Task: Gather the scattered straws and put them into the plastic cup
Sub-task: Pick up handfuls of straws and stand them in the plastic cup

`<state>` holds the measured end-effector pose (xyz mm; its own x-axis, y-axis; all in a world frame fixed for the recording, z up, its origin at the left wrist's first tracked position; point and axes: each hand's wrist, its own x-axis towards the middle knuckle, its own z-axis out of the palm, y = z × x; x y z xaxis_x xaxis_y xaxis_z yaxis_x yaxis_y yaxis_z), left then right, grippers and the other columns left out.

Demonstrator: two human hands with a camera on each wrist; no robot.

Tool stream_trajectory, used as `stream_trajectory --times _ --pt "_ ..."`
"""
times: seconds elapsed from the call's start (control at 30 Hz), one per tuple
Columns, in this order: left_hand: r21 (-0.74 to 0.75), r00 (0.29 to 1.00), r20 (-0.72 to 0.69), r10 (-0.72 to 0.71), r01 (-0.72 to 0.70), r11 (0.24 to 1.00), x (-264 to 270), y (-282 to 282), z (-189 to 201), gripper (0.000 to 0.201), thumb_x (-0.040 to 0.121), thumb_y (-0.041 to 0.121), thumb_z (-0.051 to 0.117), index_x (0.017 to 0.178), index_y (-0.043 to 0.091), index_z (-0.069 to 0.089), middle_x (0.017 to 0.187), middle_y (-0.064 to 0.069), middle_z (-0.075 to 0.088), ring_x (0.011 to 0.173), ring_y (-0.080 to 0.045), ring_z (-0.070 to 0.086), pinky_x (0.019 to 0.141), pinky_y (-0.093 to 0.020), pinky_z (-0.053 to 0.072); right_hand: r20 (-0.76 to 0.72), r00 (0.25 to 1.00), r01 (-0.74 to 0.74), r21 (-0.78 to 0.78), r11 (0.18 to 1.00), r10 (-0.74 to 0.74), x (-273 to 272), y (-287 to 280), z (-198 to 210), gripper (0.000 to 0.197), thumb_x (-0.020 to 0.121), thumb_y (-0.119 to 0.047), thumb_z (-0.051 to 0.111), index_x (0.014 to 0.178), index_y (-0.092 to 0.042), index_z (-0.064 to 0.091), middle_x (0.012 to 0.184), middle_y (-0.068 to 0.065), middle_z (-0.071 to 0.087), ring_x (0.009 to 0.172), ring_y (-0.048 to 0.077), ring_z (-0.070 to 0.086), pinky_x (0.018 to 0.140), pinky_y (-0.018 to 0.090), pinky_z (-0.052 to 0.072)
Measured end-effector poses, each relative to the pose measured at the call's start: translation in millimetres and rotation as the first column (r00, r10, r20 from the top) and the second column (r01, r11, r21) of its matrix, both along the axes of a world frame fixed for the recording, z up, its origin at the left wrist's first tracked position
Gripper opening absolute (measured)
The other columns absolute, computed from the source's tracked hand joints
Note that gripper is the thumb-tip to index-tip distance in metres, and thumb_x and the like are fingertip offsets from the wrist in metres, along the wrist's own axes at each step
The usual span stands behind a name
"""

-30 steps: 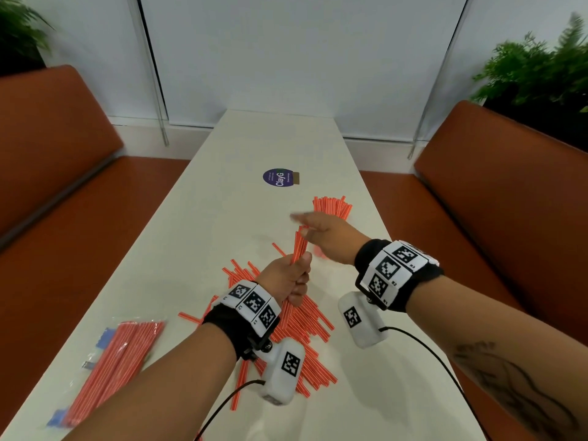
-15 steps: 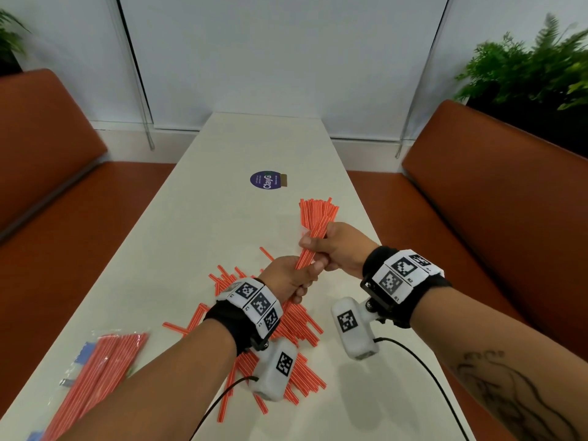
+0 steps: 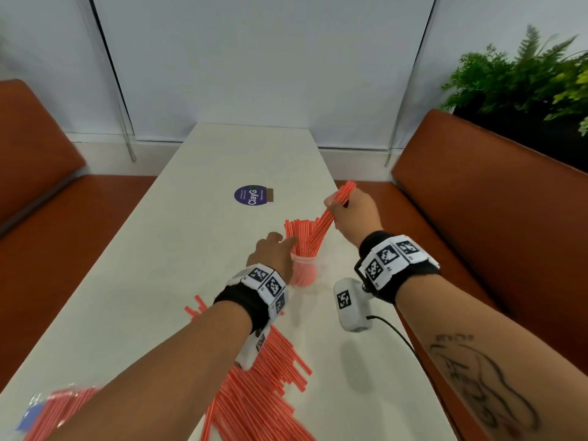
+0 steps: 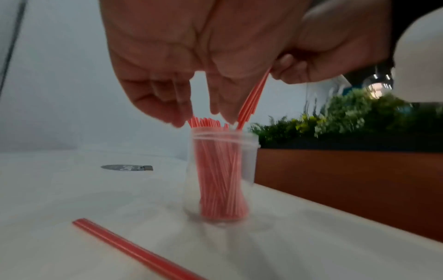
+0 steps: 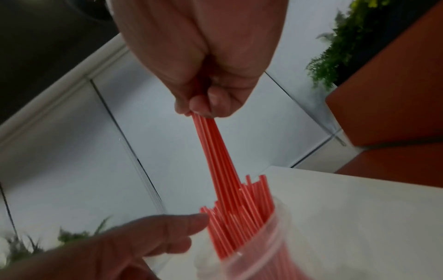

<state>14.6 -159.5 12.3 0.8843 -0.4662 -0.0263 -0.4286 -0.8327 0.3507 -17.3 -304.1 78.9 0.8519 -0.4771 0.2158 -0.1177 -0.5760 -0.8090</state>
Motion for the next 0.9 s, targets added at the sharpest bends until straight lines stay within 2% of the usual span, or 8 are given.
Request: stream_trajectory --times 0.23,0.37,0.43,0.57,0.67,0.73,0.8,0.9 --pt "0.056 0.997 -0.055 -0.049 0.052 0.997 3.5 -1.7 -17.1 0.057 0.094 0.018 0.044 0.147 0.028 0.025 0.155 -0.007 0.023 0.137 -0.031 0.032 0.109 -0.045 0.036 -0.422 0.904 -0.131 -0.114 0.985 0.071 15.2 11.5 -31.8 0.021 0.084 -0.027 0.067 0.087 -0.007 0.060 0.076 0.008 0.061 0.053 0.013 0.050 0.049 0.020 0.039" --pt "0.056 0.996 -0.082 -0.044 0.048 0.997 4.2 -1.6 -14.4 0.058 0.093 0.020 0.046 0.147 0.026 0.024 0.155 -0.007 0.022 0.138 -0.031 0.032 0.110 -0.045 0.036 -0.318 0.946 0.053 -0.025 0.998 -0.058 9.5 12.2 -34.1 0.063 0.078 -0.021 0.073 0.132 -0.007 0.044 0.132 0.013 0.049 0.105 0.023 0.058 0.081 0.026 0.047" --pt "0.039 0.994 -0.100 -0.049 0.053 0.998 1.6 -2.6 -11.3 0.059 0.092 0.020 0.048 0.147 0.023 0.026 0.154 -0.010 0.024 0.137 -0.032 0.033 0.110 -0.041 0.035 -0.247 0.964 0.088 -0.052 0.995 -0.098 1.5 12.9 -28.1 0.064 0.082 -0.017 0.068 0.138 -0.011 0.036 0.140 0.010 0.036 0.095 0.019 0.054 0.080 0.027 0.044" --pt "-0.112 0.985 -0.175 0.001 -0.021 0.993 -9.1 13.3 5.5 0.064 0.091 0.025 0.054 0.147 0.015 0.025 0.148 -0.014 0.034 0.134 -0.030 0.039 0.108 -0.036 0.034 -0.085 0.992 0.070 -0.247 0.967 -0.094 -24.2 12.7 -12.6 0.050 0.085 -0.013 0.062 0.130 -0.017 0.041 0.129 0.003 0.040 0.084 0.014 0.048 0.071 0.027 0.041" --pt "-0.169 0.954 -0.292 0.066 -0.119 0.978 -16.2 47.1 21.9 0.052 0.091 0.029 0.055 0.138 0.012 0.041 0.136 -0.012 0.050 0.121 -0.026 0.052 0.096 -0.033 0.042 -0.159 0.987 -0.056 -0.252 0.966 0.016 -46.6 18.8 -9.0 0.025 0.084 -0.015 0.063 0.106 -0.017 0.054 0.098 -0.002 0.051 0.080 0.015 0.051 0.065 0.023 0.039" --pt "-0.177 0.918 -0.384 0.104 -0.184 0.967 -22.9 74.2 30.9 0.030 0.091 0.029 0.055 0.115 0.011 0.053 0.114 -0.015 0.060 0.096 -0.027 0.059 0.073 -0.030 0.046 -0.431 0.885 -0.282 -0.191 0.940 0.178 -63.4 33.4 -12.8 0.018 0.084 -0.021 0.066 0.097 -0.014 0.056 0.083 0.000 0.056 0.073 0.018 0.054 0.054 0.020 0.038" --pt "-0.135 0.904 -0.408 0.128 -0.198 0.971 -32.7 99.7 35.7 0.017 0.093 0.027 0.052 0.082 0.015 0.047 0.094 -0.016 0.056 0.080 -0.025 0.056 0.061 -0.025 0.041 -0.738 0.619 -0.530 -0.139 0.836 0.269 -77.9 55.2 -20.3 0.035 0.086 -0.036 0.063 0.104 -0.006 0.059 0.075 0.003 0.059 0.065 0.019 0.056 0.048 0.020 0.038" --pt "-0.024 0.874 -0.451 0.180 -0.214 0.977 -54.7 128.4 31.4 0.025 0.092 0.021 0.053 0.069 0.014 0.046 0.083 -0.015 0.054 0.070 -0.025 0.052 0.054 -0.021 0.036 -0.858 0.445 -0.696 -0.151 0.702 0.256 -87.6 87.7 -39.8 0.040 0.086 -0.044 0.061 0.071 -0.006 0.058 0.056 0.001 0.051 0.039 0.009 0.048 0.044 0.020 0.035"
